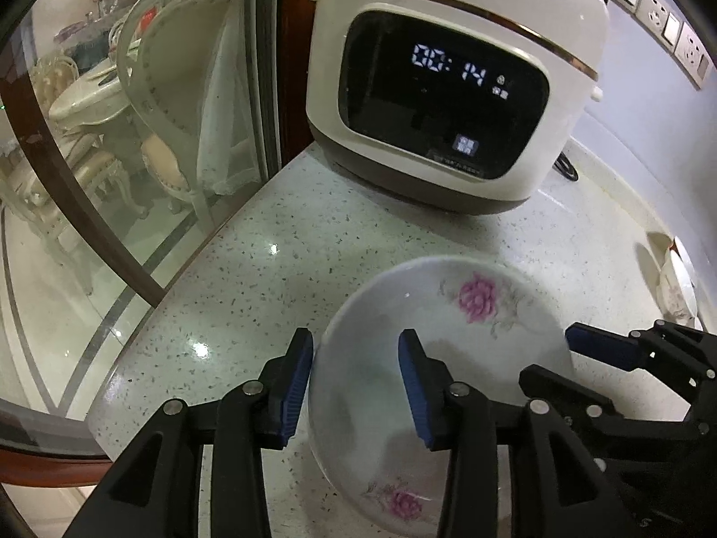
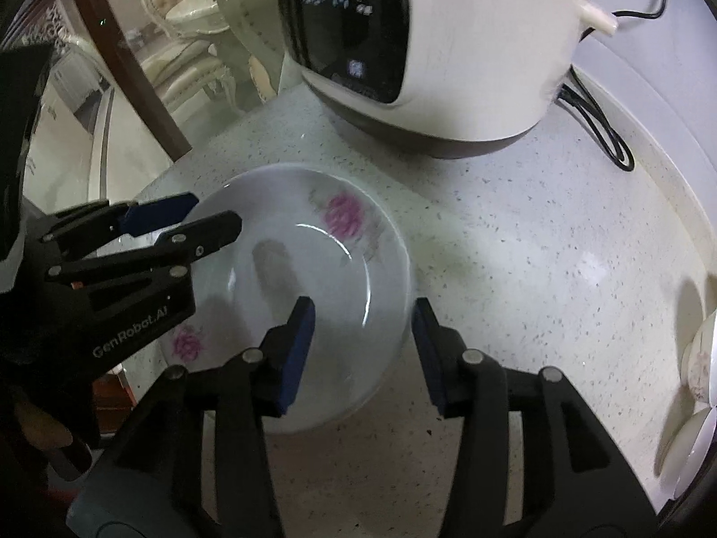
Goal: Organize plates and bowls
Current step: 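Open both grippers and move them back toward the bowls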
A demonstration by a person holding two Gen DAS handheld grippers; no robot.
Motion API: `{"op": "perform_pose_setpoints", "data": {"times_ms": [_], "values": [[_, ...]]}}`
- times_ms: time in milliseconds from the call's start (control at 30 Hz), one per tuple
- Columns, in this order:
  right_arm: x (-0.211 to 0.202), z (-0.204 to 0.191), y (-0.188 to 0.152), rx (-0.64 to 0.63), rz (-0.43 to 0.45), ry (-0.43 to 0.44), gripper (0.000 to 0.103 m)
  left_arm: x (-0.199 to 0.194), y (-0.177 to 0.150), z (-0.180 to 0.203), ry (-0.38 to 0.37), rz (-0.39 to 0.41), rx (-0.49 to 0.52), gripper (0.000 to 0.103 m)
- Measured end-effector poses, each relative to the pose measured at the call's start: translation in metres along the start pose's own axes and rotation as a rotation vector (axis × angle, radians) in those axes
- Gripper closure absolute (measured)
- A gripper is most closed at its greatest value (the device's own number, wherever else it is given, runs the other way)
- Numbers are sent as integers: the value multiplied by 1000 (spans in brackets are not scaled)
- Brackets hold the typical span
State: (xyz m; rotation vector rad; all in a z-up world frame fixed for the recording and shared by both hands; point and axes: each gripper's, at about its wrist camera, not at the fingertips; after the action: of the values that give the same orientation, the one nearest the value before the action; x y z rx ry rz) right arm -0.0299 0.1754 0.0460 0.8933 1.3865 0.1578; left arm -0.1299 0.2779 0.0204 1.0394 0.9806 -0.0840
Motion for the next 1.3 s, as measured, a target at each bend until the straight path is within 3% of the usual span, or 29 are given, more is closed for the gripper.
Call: {"op": "perform_pose_setpoints", "data": {"times_ms": [267, 333, 433, 567, 767, 1033, 1300], "values": [[-8, 3, 2, 11, 13, 1, 48, -3, 2, 0, 11, 1, -1, 60], [-10, 9, 1, 50, 20, 5, 37, -4, 2, -3, 20, 4, -11, 53], [-17, 25, -1, 130, 37, 35, 31, -8, 3, -6, 39, 16, -15, 39], [-25, 46, -10, 213, 49, 61, 25, -14, 4, -5, 43, 34, -15, 35], [-43, 70, -28, 239, 54, 20, 17, -28, 12, 13, 20, 86, 39, 30], [-102, 112, -62, 273, 157, -103, 17, -46, 24, 87, -177, 123, 180, 23], [-195, 203, -134, 578, 280, -314, 17, -33, 9, 207, -442, 7, 329, 22]]}}
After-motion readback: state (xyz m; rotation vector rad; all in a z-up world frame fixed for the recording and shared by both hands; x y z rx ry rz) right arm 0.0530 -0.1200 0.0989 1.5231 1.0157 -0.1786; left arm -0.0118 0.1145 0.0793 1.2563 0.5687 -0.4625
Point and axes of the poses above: each gripper's, at about its wrist camera, not at the fingertips, and x roughly the way its jaws point, z to its right, y to its top, and after that the axes turned 13 degrees about z, right-handed
